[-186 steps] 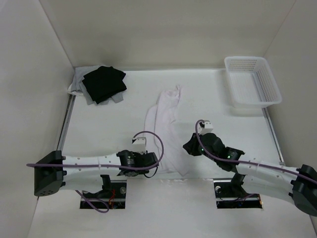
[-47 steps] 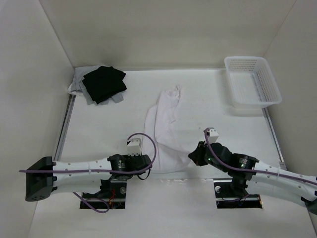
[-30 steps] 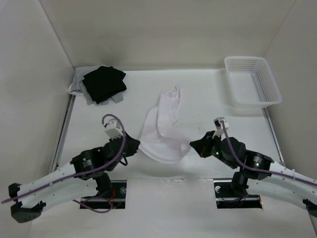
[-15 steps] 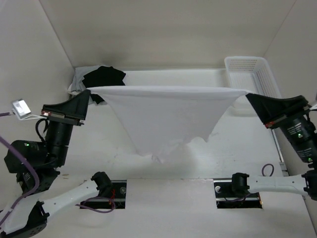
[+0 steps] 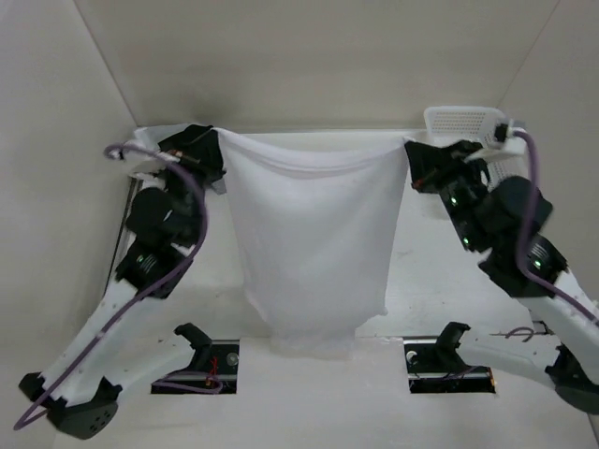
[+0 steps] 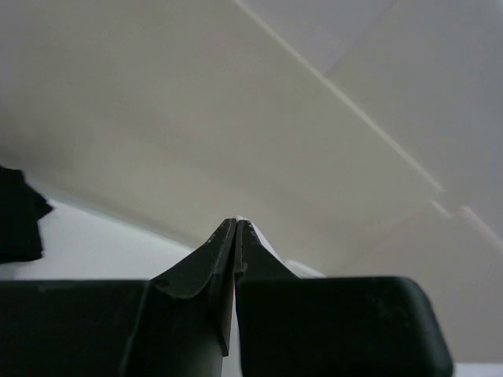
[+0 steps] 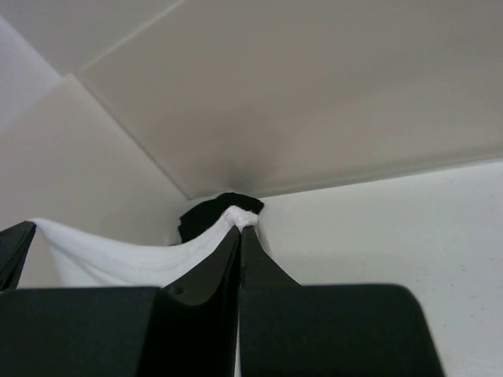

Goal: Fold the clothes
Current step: Flatten the tank top out

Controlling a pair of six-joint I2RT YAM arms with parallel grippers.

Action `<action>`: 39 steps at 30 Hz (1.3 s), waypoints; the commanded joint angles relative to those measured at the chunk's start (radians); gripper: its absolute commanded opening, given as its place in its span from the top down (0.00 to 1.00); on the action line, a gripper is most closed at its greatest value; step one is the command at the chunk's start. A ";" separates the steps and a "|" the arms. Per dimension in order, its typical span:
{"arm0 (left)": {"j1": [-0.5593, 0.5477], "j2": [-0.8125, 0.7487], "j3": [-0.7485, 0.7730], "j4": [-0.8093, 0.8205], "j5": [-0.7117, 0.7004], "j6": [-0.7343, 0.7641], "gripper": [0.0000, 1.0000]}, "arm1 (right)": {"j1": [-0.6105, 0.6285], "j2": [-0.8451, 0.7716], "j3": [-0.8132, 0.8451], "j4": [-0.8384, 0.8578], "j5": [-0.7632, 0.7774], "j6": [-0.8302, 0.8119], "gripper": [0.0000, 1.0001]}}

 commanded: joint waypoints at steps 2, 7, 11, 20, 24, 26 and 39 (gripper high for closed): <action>0.193 0.237 0.057 0.076 0.131 -0.043 1.00 | -0.375 0.214 0.067 0.047 -0.479 0.149 1.00; 0.365 0.512 0.377 -0.019 0.282 -0.106 1.00 | -0.598 0.541 0.382 0.000 -0.652 0.190 1.00; 0.436 0.639 0.627 -0.094 0.363 -0.109 1.00 | -0.627 0.681 0.688 -0.113 -0.675 0.183 1.00; 0.468 0.601 0.698 -0.119 0.377 -0.083 1.00 | -0.626 0.715 0.976 -0.259 -0.675 0.154 1.00; 0.450 0.476 0.458 -0.053 0.343 -0.097 1.00 | -0.626 0.548 0.626 -0.169 -0.638 0.147 1.00; 0.412 0.387 0.291 -0.018 0.305 -0.105 1.00 | -0.620 0.428 0.385 -0.093 -0.621 0.154 1.00; -0.036 -0.423 -0.639 -0.327 -0.037 -0.256 1.00 | -0.062 -0.515 -0.794 -0.243 -0.390 0.455 1.00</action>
